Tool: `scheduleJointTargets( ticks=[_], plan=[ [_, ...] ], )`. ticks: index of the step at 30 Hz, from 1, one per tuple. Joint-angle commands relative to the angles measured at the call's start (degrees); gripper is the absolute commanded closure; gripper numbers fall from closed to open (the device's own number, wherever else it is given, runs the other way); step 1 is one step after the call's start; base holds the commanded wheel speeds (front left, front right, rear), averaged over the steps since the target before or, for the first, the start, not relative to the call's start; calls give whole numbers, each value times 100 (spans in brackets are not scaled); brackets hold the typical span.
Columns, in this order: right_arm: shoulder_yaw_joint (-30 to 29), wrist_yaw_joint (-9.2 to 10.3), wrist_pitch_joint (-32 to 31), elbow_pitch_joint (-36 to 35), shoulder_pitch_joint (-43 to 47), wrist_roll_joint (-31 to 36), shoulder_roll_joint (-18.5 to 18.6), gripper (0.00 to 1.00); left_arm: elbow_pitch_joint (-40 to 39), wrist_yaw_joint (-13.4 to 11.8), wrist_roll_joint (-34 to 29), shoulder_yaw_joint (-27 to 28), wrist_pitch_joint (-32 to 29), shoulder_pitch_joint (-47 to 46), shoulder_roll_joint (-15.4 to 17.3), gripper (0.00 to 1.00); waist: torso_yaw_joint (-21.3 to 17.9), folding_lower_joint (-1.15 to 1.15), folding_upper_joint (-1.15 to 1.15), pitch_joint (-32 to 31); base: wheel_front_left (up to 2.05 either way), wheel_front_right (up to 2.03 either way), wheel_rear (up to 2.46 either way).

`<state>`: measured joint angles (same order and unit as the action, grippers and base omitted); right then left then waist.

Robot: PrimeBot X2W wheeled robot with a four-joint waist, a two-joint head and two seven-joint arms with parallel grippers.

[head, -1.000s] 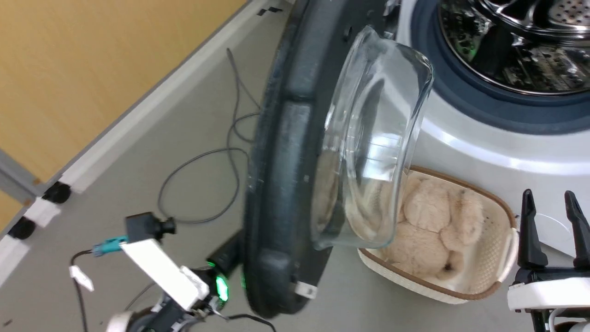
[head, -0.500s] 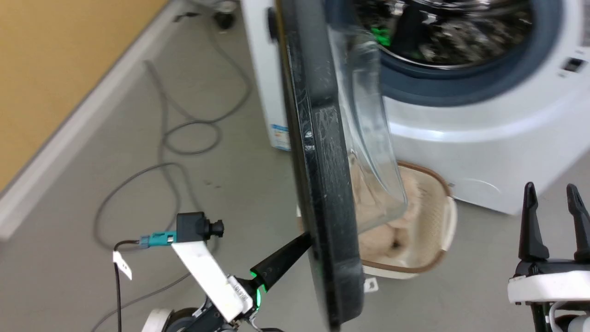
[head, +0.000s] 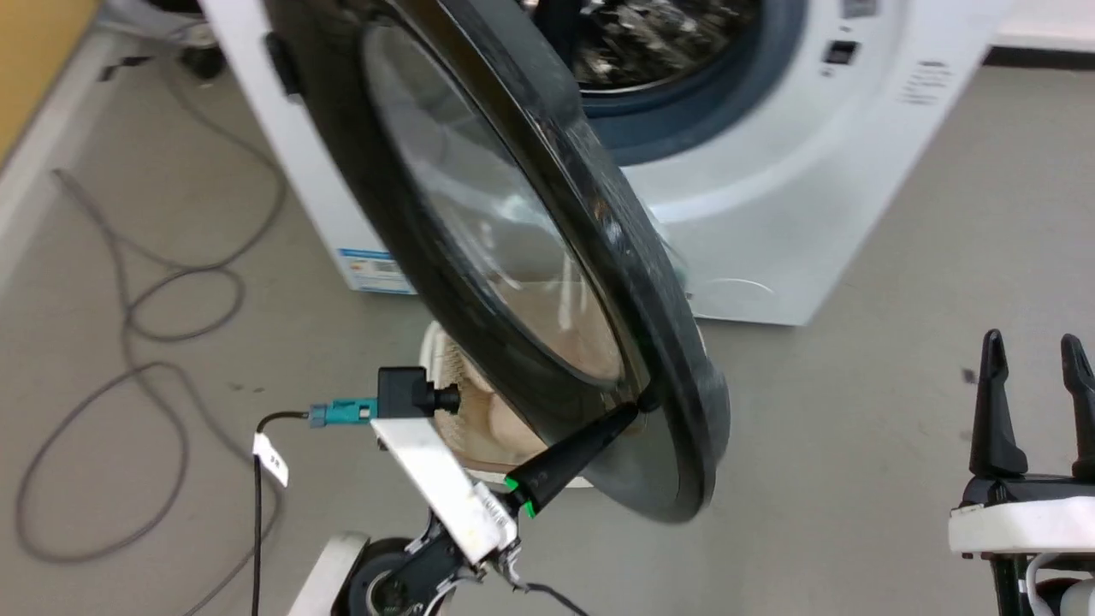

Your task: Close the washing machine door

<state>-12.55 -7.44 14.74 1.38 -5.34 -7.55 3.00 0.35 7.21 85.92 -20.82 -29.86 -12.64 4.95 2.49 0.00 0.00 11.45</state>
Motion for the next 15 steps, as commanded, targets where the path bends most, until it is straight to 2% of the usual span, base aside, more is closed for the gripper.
scheduleJointTargets(
  ticks=[1, 11, 15],
  plan=[
    [0, -5, 26, -12, -87, -15, -13, 0, 84, 27, 35, -63, 74, -161, -4, 100, -230, 0, 0, 69, 0, 0, 0],
    [74, -5, 26, -25, -122, -33, -13, 0, 743, 27, -108, -646, 617, -697, -102, 100, -488, 0, 0, 153, 0, 0, 0],
    [96, -5, 26, 1, -101, -49, -13, 0, 824, 27, -182, -869, 864, -750, -17, 100, -510, 0, 0, 77, 0, 0, 0]
  ],
)
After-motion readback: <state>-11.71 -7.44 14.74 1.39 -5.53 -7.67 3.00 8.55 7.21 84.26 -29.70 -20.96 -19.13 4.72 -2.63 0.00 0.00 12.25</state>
